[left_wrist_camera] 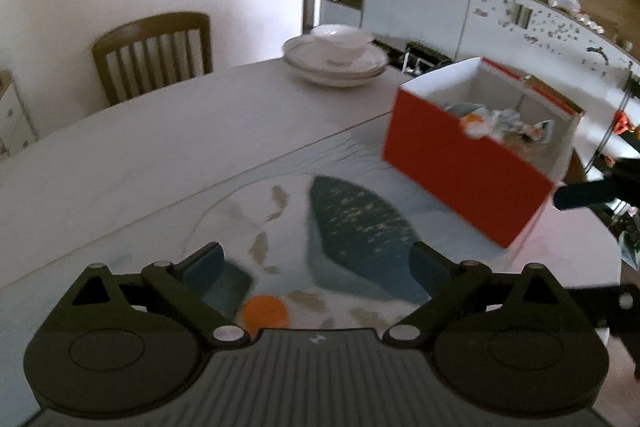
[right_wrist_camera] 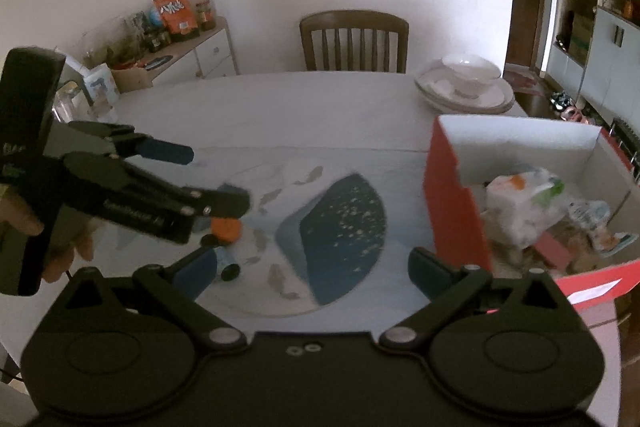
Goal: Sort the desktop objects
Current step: 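Withdraw both tools from the box back over the table, then close left tool on the orange while right reaches the blue-labelled dark bottle, then close right tool on the blue-labelled bottle while left lifts the orange, then carry the orange in left tool while right carries the bottle over the red box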
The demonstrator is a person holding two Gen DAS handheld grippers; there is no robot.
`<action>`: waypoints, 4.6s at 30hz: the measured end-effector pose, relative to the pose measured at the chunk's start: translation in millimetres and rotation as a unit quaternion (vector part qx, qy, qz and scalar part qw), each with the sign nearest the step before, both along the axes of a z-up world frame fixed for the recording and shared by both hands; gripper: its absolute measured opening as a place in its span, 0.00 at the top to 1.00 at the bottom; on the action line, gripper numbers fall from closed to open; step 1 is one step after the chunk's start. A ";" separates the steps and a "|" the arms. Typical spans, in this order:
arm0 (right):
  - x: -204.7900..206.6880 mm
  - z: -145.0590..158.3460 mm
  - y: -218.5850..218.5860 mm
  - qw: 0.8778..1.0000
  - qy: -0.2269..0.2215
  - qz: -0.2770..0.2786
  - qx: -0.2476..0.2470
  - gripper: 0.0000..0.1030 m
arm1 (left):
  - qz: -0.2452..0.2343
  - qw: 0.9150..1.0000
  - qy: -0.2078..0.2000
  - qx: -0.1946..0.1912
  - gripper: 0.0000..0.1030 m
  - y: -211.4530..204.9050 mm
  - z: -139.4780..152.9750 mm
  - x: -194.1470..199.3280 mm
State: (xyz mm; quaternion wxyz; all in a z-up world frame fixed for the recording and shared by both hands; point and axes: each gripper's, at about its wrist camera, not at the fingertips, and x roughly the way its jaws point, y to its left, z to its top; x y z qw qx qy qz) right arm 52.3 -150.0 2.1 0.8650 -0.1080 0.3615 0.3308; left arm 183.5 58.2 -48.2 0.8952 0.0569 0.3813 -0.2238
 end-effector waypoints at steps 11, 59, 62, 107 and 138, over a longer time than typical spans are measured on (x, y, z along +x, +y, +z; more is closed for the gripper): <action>-29.9 -47.2 56.6 0.999 -0.029 -0.003 -0.044 0.01 | 0.028 0.999 0.025 0.034 0.03 19.2 -30.5 28.3; 8.4 -122.0 141.3 0.996 0.020 0.026 -0.084 0.42 | 0.008 0.997 0.081 0.016 0.50 28.2 -78.6 41.4; 7.9 -122.0 143.9 0.996 0.015 0.034 -0.086 0.46 | 0.003 0.996 0.088 0.014 0.59 26.6 -79.4 40.0; 18.2 -84.3 0.6 0.995 0.091 -0.036 -0.027 0.77 | -0.017 0.992 0.119 -0.024 0.67 -24.7 -49.6 -0.1; 26.9 -8.1 -73.8 0.996 0.087 -0.019 0.013 0.78 | -0.069 0.990 0.116 -0.044 0.67 -90.1 -0.4 -27.5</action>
